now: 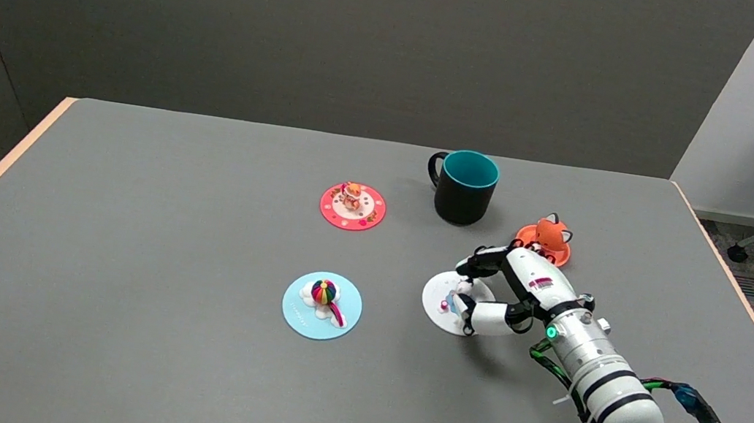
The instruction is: Pick up the white cup lid.
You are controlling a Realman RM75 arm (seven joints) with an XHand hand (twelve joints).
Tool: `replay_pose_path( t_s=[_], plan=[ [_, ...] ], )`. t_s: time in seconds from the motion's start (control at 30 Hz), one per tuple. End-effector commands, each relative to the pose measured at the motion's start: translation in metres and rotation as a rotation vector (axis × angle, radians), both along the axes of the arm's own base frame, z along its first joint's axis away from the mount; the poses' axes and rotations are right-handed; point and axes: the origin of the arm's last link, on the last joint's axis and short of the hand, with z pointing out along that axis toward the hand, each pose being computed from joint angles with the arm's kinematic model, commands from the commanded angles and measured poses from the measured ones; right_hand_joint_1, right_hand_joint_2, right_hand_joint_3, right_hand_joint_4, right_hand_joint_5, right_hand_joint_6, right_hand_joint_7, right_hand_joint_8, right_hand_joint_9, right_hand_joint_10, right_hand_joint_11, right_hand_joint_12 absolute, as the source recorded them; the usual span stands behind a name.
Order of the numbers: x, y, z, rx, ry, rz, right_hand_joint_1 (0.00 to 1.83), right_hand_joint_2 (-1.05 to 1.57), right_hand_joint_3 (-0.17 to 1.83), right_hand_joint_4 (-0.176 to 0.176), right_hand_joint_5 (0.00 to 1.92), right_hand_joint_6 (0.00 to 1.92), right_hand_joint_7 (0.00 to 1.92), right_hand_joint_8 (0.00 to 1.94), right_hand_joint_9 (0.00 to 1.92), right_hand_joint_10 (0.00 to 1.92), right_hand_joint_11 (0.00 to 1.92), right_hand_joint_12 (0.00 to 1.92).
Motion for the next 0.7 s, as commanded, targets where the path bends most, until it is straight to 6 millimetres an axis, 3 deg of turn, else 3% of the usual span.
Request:
replay_pose_path(
  t_s=[0.03,0.7],
  plan=[
    [-0.004,-0.004,0.006,0.099,0.132,-0.070,1.00,0.66,0.83,-0.062,0.81,0.27,0.77,0.49,0.61,0.50,0.47,0.22],
    [-0.004,-0.020,0.027,0.110,0.164,-0.097,1.00,0.66,0.83,-0.057,0.81,0.27,0.77,0.48,0.61,0.46,0.48,0.22]
  ],
)
